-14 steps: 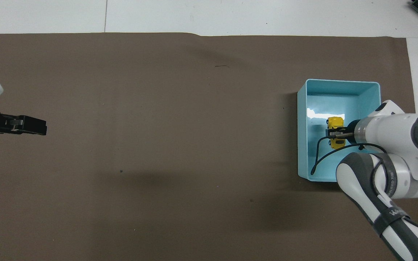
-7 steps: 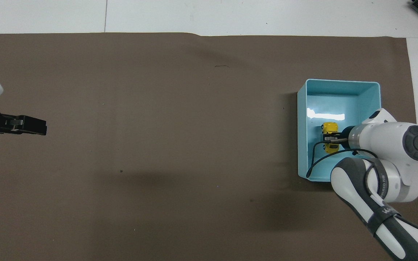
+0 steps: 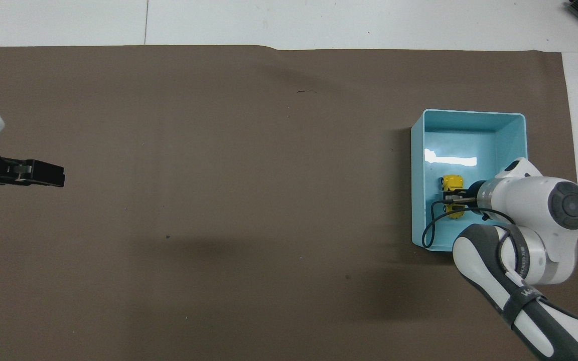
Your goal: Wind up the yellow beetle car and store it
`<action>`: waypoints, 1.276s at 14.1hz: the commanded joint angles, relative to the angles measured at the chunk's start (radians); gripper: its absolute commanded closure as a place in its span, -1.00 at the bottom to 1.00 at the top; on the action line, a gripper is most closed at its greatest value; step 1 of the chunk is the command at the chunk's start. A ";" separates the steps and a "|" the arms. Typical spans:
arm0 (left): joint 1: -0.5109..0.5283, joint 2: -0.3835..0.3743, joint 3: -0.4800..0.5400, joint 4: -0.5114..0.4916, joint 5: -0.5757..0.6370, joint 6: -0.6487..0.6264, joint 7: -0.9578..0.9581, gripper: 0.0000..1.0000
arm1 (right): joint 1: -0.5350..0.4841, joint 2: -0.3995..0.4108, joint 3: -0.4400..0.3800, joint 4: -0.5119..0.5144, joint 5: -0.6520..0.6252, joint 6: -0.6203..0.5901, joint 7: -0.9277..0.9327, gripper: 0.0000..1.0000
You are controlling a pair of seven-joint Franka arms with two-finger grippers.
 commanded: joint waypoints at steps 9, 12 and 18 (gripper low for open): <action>0.010 0.006 -0.003 0.021 -0.006 -0.013 0.007 -1.00 | -0.004 -0.002 0.008 0.295 0.016 -0.372 -0.046 -1.00; 0.010 0.006 -0.003 0.021 -0.005 -0.013 0.007 -1.00 | -0.004 0.002 0.006 0.393 -0.005 -0.490 -0.016 -1.00; 0.010 0.006 -0.003 0.021 -0.005 -0.013 0.007 -1.00 | 0.047 0.002 0.017 0.511 -0.113 -0.641 0.196 -1.00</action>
